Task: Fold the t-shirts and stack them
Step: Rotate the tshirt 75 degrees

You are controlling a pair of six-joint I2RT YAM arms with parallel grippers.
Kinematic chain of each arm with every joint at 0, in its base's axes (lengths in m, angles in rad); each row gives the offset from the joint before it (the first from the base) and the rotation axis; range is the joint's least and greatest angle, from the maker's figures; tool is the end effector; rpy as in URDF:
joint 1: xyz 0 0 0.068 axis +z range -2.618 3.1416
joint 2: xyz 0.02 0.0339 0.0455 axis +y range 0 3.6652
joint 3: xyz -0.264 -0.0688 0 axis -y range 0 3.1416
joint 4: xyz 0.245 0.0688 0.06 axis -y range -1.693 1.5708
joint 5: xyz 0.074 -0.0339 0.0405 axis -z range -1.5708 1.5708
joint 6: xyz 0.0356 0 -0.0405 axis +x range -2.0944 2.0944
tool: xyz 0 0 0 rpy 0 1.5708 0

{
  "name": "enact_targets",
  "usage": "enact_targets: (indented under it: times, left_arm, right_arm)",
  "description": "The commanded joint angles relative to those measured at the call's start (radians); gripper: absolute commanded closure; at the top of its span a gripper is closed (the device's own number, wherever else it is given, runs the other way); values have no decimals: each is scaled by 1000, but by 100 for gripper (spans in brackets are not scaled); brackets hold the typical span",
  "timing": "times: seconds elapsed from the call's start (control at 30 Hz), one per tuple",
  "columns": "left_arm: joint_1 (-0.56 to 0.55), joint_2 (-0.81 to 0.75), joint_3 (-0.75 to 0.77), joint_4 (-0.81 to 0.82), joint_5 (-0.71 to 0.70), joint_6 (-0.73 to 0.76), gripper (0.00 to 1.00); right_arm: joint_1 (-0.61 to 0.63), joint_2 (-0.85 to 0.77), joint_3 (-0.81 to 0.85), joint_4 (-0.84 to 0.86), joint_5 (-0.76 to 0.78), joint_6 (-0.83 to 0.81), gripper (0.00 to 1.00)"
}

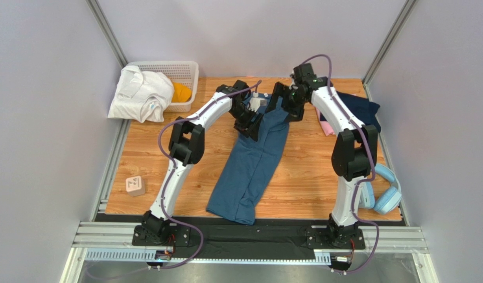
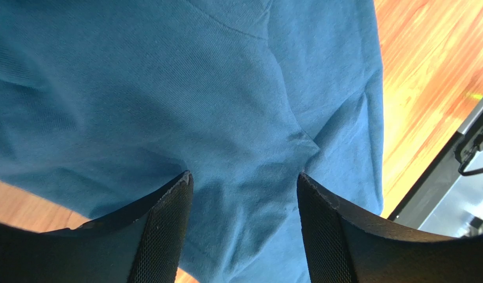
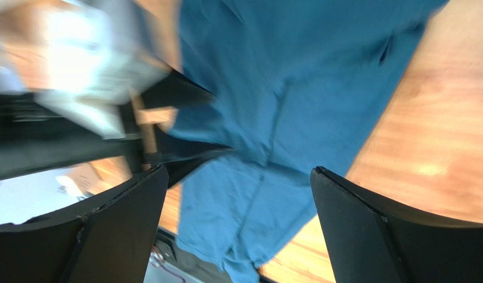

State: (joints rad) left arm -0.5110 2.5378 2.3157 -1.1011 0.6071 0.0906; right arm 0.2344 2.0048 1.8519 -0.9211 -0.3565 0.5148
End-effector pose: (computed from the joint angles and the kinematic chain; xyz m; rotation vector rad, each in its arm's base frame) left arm 0.4391 -0.2695 0.1679 0.9599 2.7156 -0.9564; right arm 0.4187 0.1128 0.2806 0.2572 2.7127 0.7090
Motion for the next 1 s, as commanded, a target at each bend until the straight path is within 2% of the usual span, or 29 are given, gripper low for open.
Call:
enact_targets:
  times: [0.0, 0.23, 0.4, 0.57, 0.8, 0.97]
  left_arm:
    - [-3, -51, -12, 53, 22, -40, 29]
    - [5, -8, 2, 113, -13, -77, 28]
    - [34, 71, 96, 130, -119, -84, 28]
    - [58, 81, 142, 161, -199, -86, 26]
    - [83, 78, 163, 164, -214, -63, 26]
    - [85, 24, 157, 164, -196, -49, 26]
  right_arm:
    - [23, 20, -121, 1, 62, 4, 0]
    - [28, -35, -232, 76, 51, 42, 0]
    - [51, -75, -272, 94, 31, 34, 0]
    - [103, -49, -284, 108, -5, 22, 0]
    - [178, 0, -257, 116, -38, 27, 0]
    - [224, -23, -276, 91, -48, 31, 0]
